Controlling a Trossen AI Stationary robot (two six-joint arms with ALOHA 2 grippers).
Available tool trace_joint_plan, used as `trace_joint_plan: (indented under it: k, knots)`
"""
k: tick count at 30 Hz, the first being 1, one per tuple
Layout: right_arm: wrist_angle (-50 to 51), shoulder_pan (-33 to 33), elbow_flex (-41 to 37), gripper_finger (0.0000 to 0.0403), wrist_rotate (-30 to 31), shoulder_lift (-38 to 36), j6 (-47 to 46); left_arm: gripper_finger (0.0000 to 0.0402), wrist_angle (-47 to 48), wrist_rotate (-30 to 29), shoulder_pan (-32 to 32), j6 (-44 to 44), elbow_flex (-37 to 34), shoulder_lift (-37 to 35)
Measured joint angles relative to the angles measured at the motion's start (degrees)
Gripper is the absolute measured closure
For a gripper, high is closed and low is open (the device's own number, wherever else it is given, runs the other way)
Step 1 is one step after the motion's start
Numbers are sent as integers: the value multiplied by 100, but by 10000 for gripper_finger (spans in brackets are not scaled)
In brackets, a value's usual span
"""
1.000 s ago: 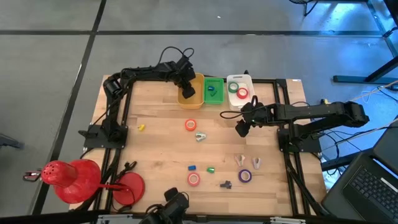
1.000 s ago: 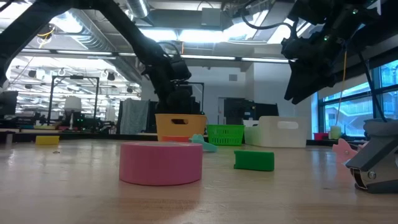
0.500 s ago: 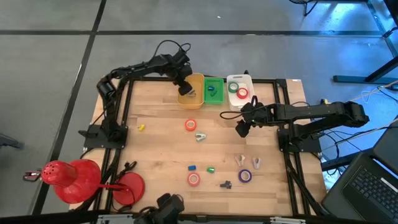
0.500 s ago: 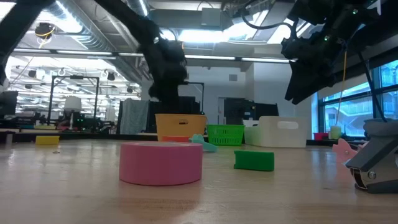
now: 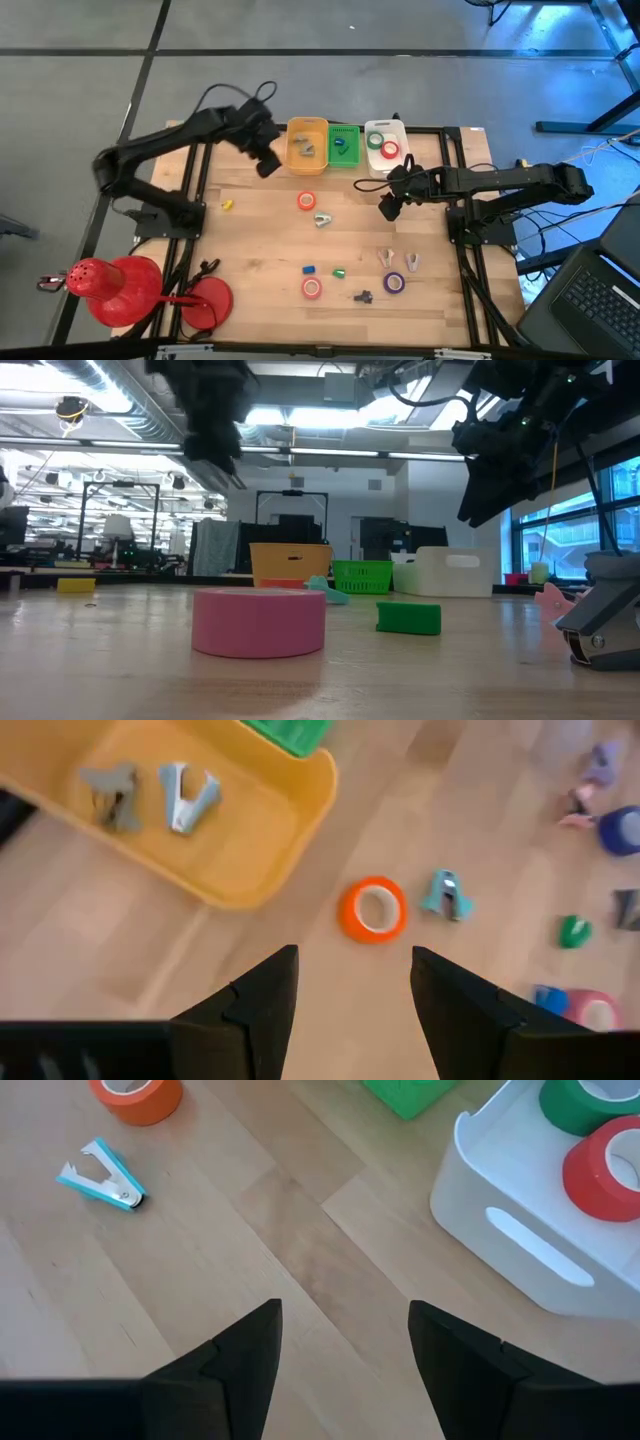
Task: Pick and place Stapler, Stapler remover, tape
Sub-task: Put the blue tape into the white bin
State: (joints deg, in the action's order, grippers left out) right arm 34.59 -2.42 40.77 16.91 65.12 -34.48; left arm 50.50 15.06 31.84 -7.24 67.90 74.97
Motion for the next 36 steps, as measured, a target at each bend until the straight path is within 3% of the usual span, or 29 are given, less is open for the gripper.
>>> trace_joint_plan:
  k: [9,11,14,18,23,28,33,36]
  knots:
    - [-221,0,0,182,-99,0,-7,217,-486,-581,-729,-1760,-1566,-1984]
    - [-210,0,10,182,-416,0,-138,217,-660,-725,-895,-2002,-1856,-2309]
    - [-161,90,59,182,-1371,-2,-500,217,-919,-888,-1073,-2174,-2225,-2670]
    - [-11,693,63,182,-2326,-4,-1201,217,-1145,-1234,-1208,-2218,-2583,-2935]
    - [479,1825,63,182,-2191,-4,-2247,217,-1197,-2044,-1226,-2215,-2848,-2970]
    - [516,2743,63,182,-1640,10,-3200,217,-1391,-2384,-1225,-2004,-3003,-2940]
    - [644,3226,70,182,-1426,288,-3549,217,-1667,-2479,-1225,-1557,-3003,-2907]
    - [467,3370,70,182,-1744,614,-3435,217,-1857,-2495,-1225,-1463,-3003,-2907]
